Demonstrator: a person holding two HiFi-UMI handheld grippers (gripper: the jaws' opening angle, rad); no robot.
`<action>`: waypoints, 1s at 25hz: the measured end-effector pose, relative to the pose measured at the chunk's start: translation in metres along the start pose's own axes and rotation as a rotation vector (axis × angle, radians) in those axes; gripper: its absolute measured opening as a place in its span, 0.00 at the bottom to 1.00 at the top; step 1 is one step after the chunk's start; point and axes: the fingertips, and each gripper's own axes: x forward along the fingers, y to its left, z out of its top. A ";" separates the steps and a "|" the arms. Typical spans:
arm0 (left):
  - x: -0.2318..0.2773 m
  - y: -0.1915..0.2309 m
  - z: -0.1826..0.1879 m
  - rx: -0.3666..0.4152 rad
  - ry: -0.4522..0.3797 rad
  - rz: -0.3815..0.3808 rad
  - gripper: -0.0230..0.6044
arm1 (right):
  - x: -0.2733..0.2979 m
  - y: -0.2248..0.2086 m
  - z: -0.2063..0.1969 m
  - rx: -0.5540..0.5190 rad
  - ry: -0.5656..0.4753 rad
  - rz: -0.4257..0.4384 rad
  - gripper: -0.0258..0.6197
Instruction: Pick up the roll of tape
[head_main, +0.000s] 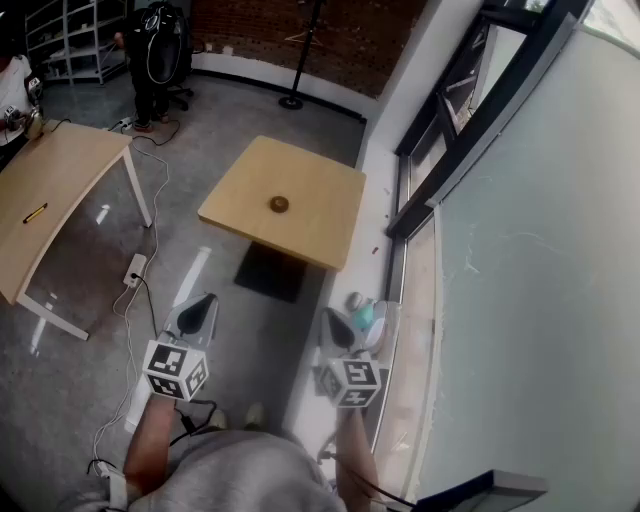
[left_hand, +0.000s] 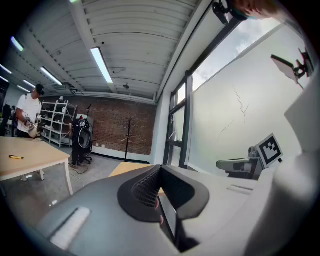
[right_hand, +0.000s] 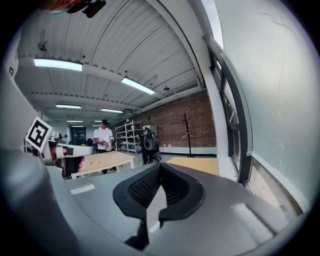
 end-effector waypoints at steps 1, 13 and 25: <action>0.000 -0.001 0.000 0.000 -0.001 0.000 0.04 | 0.000 0.000 0.000 -0.001 0.002 0.000 0.06; 0.012 -0.010 0.000 0.006 -0.001 0.007 0.04 | 0.003 -0.012 0.001 0.028 -0.007 0.043 0.06; 0.028 -0.025 -0.003 0.027 -0.001 0.048 0.04 | 0.010 -0.034 -0.005 0.037 -0.012 0.085 0.06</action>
